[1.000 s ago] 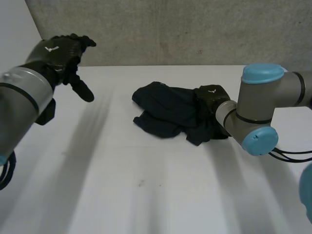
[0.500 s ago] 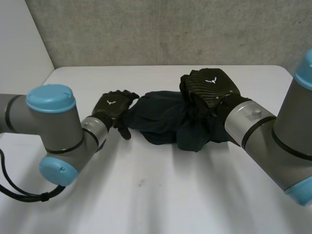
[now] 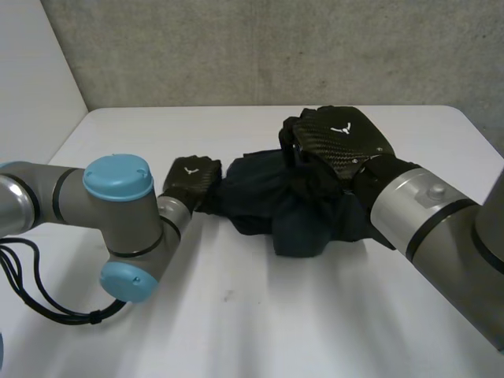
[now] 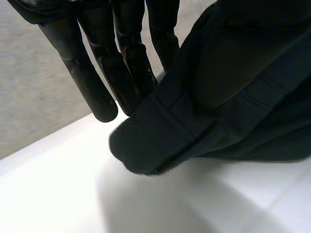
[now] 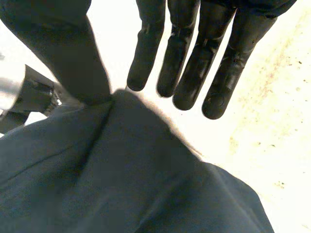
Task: Fold the shorts.
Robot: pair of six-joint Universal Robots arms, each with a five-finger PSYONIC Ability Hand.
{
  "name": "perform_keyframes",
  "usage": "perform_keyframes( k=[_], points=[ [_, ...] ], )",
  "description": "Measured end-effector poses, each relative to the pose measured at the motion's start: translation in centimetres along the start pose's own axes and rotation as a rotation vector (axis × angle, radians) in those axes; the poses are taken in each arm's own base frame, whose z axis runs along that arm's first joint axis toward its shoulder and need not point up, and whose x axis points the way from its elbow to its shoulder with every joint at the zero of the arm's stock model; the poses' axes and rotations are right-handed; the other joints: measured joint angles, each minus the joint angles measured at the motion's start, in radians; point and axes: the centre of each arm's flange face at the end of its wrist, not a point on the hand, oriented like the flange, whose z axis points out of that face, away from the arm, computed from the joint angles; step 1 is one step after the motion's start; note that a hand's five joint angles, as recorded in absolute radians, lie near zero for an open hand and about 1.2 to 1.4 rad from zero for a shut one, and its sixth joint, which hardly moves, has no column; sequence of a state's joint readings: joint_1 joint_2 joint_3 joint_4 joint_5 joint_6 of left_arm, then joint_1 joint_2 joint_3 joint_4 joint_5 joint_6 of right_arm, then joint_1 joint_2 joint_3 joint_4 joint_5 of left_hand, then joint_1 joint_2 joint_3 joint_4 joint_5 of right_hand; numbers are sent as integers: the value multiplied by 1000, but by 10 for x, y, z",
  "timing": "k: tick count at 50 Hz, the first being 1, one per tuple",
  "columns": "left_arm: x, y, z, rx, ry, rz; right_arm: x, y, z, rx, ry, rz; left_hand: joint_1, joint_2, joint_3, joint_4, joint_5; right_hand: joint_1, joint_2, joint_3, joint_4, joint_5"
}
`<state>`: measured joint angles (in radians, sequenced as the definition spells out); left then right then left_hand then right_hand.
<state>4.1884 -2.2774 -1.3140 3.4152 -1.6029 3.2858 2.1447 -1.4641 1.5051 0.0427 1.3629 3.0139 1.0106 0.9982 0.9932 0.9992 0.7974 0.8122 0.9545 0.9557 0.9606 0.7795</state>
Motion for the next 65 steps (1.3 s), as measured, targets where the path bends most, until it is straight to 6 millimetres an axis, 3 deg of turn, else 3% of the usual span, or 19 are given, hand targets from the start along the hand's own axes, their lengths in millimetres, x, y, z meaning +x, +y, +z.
perform_keyframes(
  k=[1, 11, 14, 16, 17, 25, 26, 29, 32, 35, 39, 42, 48, 49, 50, 56, 61, 62, 65],
  points=[
    [-2, 0, 1, 3, -17, -1, 0, 0, -2, 0, -2, 5, 105, 191, 185, 191, 166, -118, -157, -145, -147, -138],
    [-60, -11, 5, 21, -222, -30, -3, -1, -15, -2, -26, 34, 105, 194, 186, 203, 167, -59, -80, -70, -74, -76],
    [-62, -16, 1, 28, -215, -34, -2, -2, -15, 0, -22, 31, 106, 196, 186, 203, 167, -398, -472, -455, -459, -447],
    [-65, -23, -1, 46, -213, -36, -2, -2, -15, 0, -20, 30, 106, 196, 186, 203, 167, -398, -472, -455, -459, -447],
    [-66, -26, -2, 53, -214, -37, -1, -2, -16, -2, -16, 28, 106, 196, 186, 203, 167, -599, -715, -718, -716, -695],
    [-130, -69, 6, 229, -380, -35, 2, 9, -18, -35, 1, 24, 106, 197, 186, 204, 167, -608, -730, -745, -726, -708],
    [-152, -85, 7, 295, -437, -31, 5, 14, -18, -50, 12, 24, 106, 197, 186, 204, 166, -608, -730, -745, -726, -708],
    [-180, -115, 6, 404, -507, -22, 12, 21, -18, -73, 33, 23, 106, 197, 186, 204, 167, -608, -730, -745, -726, -708],
    [-196, -146, 3, 508, -542, -13, 25, 30, -17, -104, 68, 20, 106, 198, 186, 204, 167, -608, -730, -745, -726, -708],
    [-193, -162, 2, 560, -525, -9, 34, 36, -17, -121, 93, 21, 106, 198, 188, 206, 167, -608, -730, -745, -726, -708],
    [-167, -174, 4, 597, -429, -2, 46, 41, -16, -137, 128, 23, 105, 200, 194, 209, 167, -608, -730, -745, -726, -708],
    [-114, -164, 9, 574, -228, 14, 61, 43, -14, -139, 172, 27, 105, 200, 194, 210, 166, -608, -730, -745, -726, -708],
    [-3, -123, 3, 493, 173, 39, 82, 44, -12, -126, 238, 29, 105, 200, 196, 211, 167, -608, -730, -745, -726, -708],
    [-3, -123, 3, 493, 173, 39, 82, 44, -12, -126, 238, 29, 105, 200, 196, 211, 167, -608, -730, -745, -726, -708],
    [37, -105, -6, 457, 311, 44, 89, 44, -12, -119, 256, 28, 105, 200, 199, 214, 166, -608, -730, -745, -726, -708],
    [113, -55, -35, 333, 569, 60, 102, 44, -10, -95, 298, 19, 105, 190, 191, 206, 165, -608, -730, -745, -726, -708],
    [143, -31, -58, 261, 655, 116, 110, 47, -6, -88, 317, 4, -156, -102, -94, -101, -77, -608, -730, -745, -726, -708],
    [146, -29, -62, 253, 662, 132, 112, 48, -5, -89, 319, -3, -462, -393, -382, -395, -369, -608, -730, -745, -726, -708],
    [146, -36, -71, 265, 639, 195, 116, 54, -1, -110, 318, -45, -645, -617, -606, -626, -603, -608, -730, -745, -726, -708]
  ],
)
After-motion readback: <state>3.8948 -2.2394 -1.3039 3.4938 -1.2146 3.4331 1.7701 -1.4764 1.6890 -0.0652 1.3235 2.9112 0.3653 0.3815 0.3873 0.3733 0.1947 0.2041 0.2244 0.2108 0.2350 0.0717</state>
